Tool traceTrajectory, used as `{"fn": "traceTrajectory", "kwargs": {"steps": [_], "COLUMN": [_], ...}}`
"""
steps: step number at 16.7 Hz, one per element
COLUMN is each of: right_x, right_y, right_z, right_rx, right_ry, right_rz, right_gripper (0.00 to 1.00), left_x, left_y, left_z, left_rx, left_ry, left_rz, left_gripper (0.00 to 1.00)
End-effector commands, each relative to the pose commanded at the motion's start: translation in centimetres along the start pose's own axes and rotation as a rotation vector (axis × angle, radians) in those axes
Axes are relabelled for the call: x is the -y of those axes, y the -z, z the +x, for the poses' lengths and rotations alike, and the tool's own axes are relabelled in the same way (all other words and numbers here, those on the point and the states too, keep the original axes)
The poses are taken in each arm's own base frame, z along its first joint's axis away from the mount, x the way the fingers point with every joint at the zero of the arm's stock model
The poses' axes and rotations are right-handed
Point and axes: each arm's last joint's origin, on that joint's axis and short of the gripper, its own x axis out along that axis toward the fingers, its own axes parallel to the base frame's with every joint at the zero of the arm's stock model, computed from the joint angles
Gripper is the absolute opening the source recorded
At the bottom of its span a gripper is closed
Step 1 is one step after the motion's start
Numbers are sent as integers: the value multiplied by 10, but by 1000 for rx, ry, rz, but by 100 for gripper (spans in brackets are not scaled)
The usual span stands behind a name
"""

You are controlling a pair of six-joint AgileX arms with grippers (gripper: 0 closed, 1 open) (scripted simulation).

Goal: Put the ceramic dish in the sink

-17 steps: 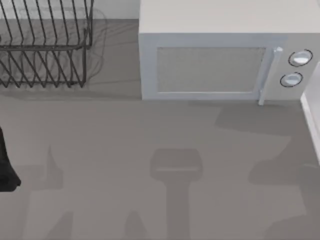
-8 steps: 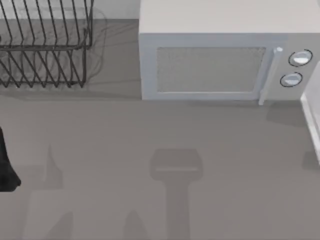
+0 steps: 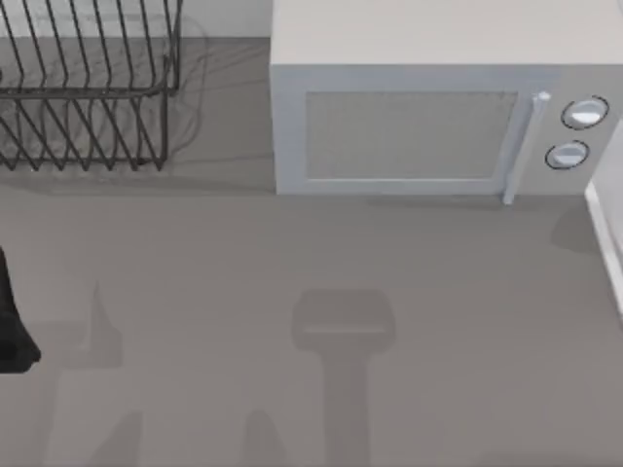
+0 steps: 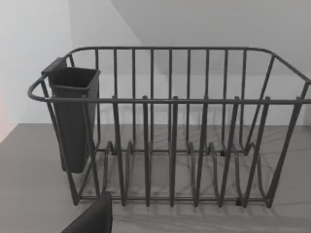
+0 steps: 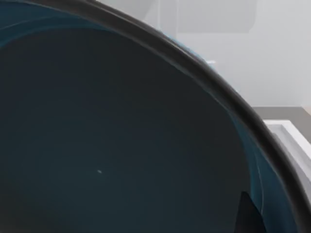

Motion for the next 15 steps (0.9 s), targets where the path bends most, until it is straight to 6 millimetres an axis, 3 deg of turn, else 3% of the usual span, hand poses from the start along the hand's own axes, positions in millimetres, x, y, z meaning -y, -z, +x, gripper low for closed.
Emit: {"fn": "traceTrajectory", "kwargs": {"steps": [3, 15], "right_x": [0, 0], "right_y": [0, 0], "right_z": [0, 0], "right_rx": [0, 0], "right_ry": [0, 0], "right_rz": [0, 0], "right_gripper": [0, 90], "left_x": [0, 0], "left_y": [0, 0], "left_z": [0, 0], "left_rx": [0, 0], "left_ry": [0, 0], "left_rz": [0, 0], "left_gripper": [100, 100]}}
